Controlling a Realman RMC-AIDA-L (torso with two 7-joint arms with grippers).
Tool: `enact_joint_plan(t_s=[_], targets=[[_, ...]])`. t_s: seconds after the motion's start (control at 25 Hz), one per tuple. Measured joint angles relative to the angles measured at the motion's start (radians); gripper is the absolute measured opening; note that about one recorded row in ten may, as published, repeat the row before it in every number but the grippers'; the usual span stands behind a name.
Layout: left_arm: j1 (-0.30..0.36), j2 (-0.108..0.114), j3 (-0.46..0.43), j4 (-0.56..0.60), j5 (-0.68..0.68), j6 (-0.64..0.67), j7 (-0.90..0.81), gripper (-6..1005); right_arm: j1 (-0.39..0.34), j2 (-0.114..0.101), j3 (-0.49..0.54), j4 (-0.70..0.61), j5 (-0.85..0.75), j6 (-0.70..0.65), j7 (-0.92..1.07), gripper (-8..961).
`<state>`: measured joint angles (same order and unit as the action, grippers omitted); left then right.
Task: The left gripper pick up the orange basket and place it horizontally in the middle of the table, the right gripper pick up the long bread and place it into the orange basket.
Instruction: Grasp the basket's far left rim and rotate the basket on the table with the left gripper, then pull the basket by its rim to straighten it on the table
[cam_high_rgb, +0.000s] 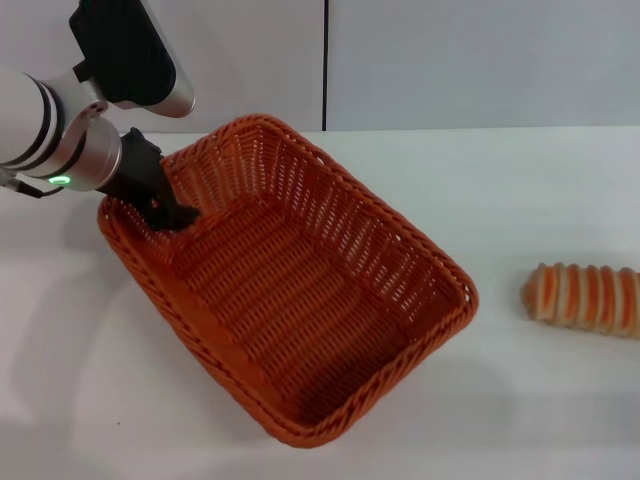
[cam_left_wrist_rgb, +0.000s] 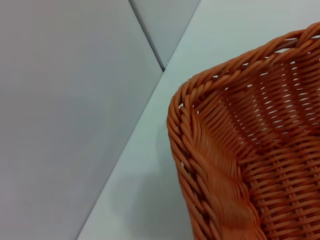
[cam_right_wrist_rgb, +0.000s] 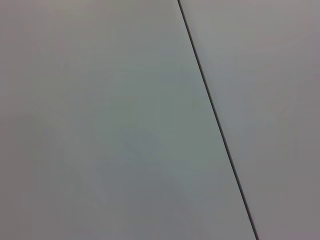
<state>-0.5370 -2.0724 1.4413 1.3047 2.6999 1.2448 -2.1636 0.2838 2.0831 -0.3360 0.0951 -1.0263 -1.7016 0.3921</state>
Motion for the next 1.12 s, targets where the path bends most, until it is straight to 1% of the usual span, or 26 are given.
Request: enact_joint_plan(t_s=[0.12,0.48,0.56,0.6,0.64,0.68,0.72,0.8,0.84,0.88,0.96,1.0,1.12], targets=[[0.0,0.0,0.002,0.006,0.002,0.004,-0.01,492,0.001,0.0,0.0,0.0,0.0,0.001,0.0,618],[0.003,-0.001,-0.001,0.015,0.022,0.009,-0.103,424,0.008,0.0,0.0,0.0,-0.001,-0.006,0.001,618],[0.006,0.0,-0.014,0.026,0.022,0.011,-0.187,409,0.013,-0.001,0.0,0.0,-0.001,-0.007,0.001,618],[0.006,0.0,-0.014,0.026,0.022,0.011,-0.187,405,0.019,-0.003,0.0,-0.004,-0.001,-0.007,0.001,619],[0.009,0.002,-0.038,0.049,0.021,0.011,-0.282,401,0.023,-0.003,0.002,-0.009,-0.001,-0.008,0.001,619],[0.009,0.002,-0.038,0.049,0.021,0.011,-0.282,397,0.023,-0.003,0.002,-0.009,-0.001,-0.008,0.001,619],[0.011,0.003,-0.055,0.063,0.019,0.012,-0.364,392,0.03,-0.004,0.007,-0.019,-0.001,-0.008,0.002,619],[0.011,0.003,-0.055,0.063,0.019,0.012,-0.364,384,0.036,-0.004,0.01,-0.034,0.0,-0.008,0.003,619],[0.012,0.004,-0.06,0.066,0.02,0.012,-0.402,380,0.04,-0.005,0.011,-0.043,0.0,-0.007,0.003,619],[0.015,0.005,-0.066,0.068,0.023,0.015,-0.478,364,0.04,-0.005,0.011,-0.043,0.0,-0.007,0.003,619],[0.02,0.006,-0.066,0.07,0.031,0.017,-0.53,331,0.048,-0.005,0.011,-0.058,0.0,-0.001,0.003,619],[0.02,0.006,-0.066,0.07,0.031,0.017,-0.53,314,0.056,-0.007,0.011,-0.076,0.0,0.008,0.004,619],[0.042,0.005,-0.066,0.086,0.073,0.031,-0.626,284,0.065,-0.008,0.011,-0.104,0.0,0.021,0.004,619]])
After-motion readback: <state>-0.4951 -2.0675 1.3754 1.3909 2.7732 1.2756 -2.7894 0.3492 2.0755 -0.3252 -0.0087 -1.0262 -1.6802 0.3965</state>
